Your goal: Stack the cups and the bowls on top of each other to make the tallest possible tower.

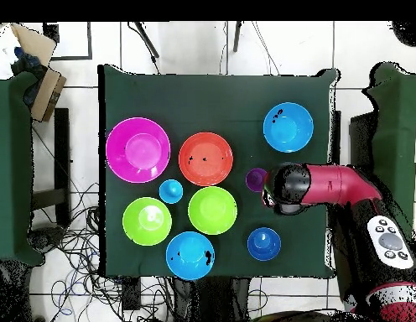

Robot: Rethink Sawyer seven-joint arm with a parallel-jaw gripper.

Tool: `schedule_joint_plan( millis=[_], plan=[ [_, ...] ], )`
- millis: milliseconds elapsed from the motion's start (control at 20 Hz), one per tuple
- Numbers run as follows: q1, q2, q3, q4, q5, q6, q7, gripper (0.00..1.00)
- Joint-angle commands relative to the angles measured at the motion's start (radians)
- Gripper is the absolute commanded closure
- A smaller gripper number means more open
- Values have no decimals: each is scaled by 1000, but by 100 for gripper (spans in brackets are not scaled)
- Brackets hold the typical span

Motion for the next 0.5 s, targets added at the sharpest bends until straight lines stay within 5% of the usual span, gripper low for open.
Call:
schedule_joint_plan(
  millis=[50,500],
  plan=[
    [7,32,96,-76,-27,78,-227,0],
    [3,30,110,-85,-28,87,-254,0]
  ],
)
